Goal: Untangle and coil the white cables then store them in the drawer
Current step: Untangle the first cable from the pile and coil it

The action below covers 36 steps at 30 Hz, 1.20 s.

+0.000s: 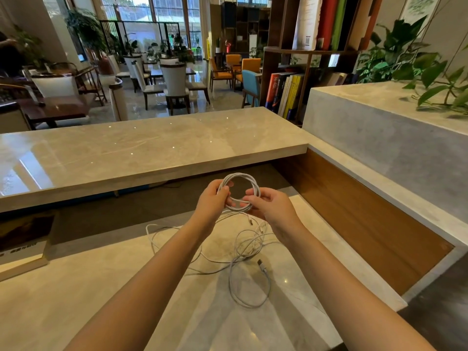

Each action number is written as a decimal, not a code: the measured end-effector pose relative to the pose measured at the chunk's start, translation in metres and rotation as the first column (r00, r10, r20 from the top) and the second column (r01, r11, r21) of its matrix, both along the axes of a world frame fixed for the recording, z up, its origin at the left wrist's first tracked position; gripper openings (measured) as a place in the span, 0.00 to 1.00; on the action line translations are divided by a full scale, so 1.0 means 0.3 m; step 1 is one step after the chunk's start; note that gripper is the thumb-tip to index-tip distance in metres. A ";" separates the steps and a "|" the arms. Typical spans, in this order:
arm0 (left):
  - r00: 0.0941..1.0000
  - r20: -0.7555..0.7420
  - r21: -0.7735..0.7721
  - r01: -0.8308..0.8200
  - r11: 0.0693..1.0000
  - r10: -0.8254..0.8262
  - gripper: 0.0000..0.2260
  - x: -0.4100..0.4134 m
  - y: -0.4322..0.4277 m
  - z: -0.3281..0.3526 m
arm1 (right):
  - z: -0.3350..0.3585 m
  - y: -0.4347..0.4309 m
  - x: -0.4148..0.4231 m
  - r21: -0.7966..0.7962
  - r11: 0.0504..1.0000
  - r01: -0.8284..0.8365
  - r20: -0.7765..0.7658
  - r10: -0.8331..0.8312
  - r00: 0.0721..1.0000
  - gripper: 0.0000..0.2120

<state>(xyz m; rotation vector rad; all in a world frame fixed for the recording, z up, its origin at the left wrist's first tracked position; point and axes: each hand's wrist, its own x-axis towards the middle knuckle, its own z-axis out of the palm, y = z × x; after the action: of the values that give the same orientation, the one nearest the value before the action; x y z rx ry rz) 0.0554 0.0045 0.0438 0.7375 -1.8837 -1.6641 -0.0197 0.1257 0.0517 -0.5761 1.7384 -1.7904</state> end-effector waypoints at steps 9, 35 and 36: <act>0.995 -0.096 0.350 -0.003 0.937 0.039 0.11 0.015 0.018 -0.009 | -0.052 0.013 -0.017 -0.007 0.999 -0.044 0.223 0.044 0.974 0.09; 0.912 -0.408 0.776 0.373 0.509 -0.045 0.13 -0.009 0.044 -0.047 | -0.092 0.033 -0.046 0.043 0.997 0.059 0.196 -0.067 0.978 0.08; 0.910 -0.412 0.776 0.379 0.504 -0.048 0.15 -0.011 0.039 -0.046 | -0.091 0.036 -0.048 0.025 0.998 0.065 0.208 -0.069 0.976 0.08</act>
<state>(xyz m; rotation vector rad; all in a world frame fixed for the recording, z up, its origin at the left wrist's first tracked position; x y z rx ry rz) 0.0521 0.0161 0.0299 0.4739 -0.8274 -2.7177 -0.0340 0.1366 0.0245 -0.3118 1.6454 -1.8081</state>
